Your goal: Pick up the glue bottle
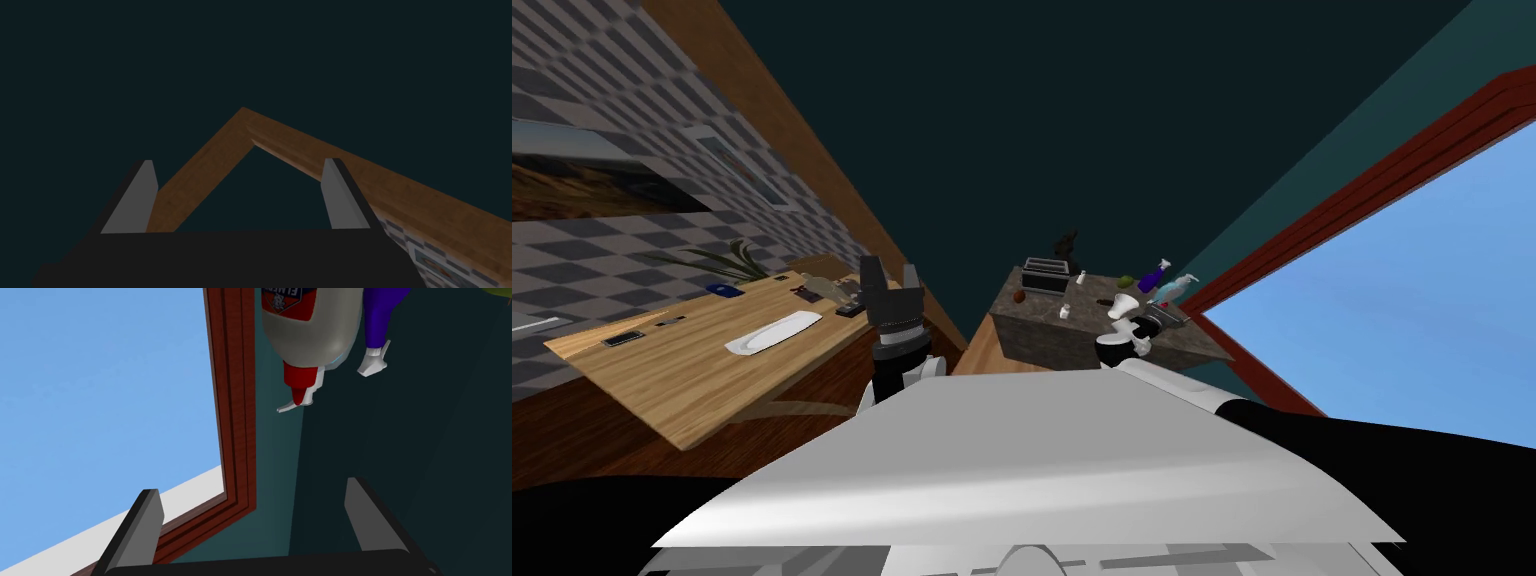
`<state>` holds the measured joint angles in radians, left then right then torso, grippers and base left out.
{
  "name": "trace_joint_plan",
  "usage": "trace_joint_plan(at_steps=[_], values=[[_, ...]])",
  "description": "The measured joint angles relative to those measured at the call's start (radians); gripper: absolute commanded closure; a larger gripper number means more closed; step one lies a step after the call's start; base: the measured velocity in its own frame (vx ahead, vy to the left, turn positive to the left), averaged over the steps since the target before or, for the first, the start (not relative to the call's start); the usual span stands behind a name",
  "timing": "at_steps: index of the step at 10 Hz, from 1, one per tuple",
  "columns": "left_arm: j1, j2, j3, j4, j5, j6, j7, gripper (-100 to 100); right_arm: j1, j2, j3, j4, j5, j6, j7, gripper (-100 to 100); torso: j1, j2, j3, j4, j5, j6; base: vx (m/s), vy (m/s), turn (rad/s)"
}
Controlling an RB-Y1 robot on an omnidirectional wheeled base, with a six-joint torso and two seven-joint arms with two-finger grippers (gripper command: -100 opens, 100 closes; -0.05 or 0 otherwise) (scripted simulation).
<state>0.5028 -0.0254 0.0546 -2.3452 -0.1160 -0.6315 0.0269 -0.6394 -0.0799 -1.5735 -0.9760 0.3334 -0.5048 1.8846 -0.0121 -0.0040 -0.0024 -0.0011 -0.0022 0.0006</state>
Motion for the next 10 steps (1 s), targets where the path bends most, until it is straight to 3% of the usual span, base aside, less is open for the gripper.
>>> trace_joint_plan(at_steps=[3, 6, 7, 8, 9, 10], values=[[0.000, 0.000, 0.000, 0.000, 0.000, 0.000, 0.000, 0, -0.006, 0.057, -0.048, 0.028, -0.004, -0.008, 0.016, -100, -0.001, -0.003, -0.002, -0.001, 0.000, 0.000, 0.043, -0.157, 0.055], [0.000, 0.000, 0.000, 0.000, 0.000, 0.000, 0.000, 0, -0.013, 0.104, -0.065, 0.015, -0.005, -0.004, 0.024, -100, 0.003, -0.004, -0.002, -0.001, 0.001, 0.000, 0.044, -0.096, 0.001], [0.000, 0.000, 0.000, 0.000, 0.000, 0.000, 0.000, 0, -0.014, 0.105, -0.066, 0.015, -0.006, -0.004, 0.025, 0, 0.006, -0.003, -0.002, -0.001, 0.001, 0.000, 0.005, -0.011, 0.001], [0.000, 0.000, 0.000, 0.000, 0.000, 0.000, 0.000, 0, -0.014, 0.104, -0.066, 0.015, -0.006, -0.004, 0.025, -100, 0.010, -0.001, -0.001, 0.000, 0.002, 0.000, -0.027, 0.022, 0.331], [0.000, 0.000, 0.000, 0.000, 0.000, 0.000, 0.000, 0, 0.004, 0.070, -0.084, 0.059, -0.014, -0.017, 0.028, -100, 0.012, 0.001, 0.000, 0.000, 0.003, -0.001, -0.031, 0.024, 0.177], [0.000, 0.000, 0.000, 0.000, 0.000, 0.000, 0.000, 0, 0.017, 0.063, -0.087, 0.044, -0.017, -0.007, 0.021, -100, 0.013, 0.002, 0.001, 0.000, 0.003, 0.000, -0.034, 0.041, 0.296]])
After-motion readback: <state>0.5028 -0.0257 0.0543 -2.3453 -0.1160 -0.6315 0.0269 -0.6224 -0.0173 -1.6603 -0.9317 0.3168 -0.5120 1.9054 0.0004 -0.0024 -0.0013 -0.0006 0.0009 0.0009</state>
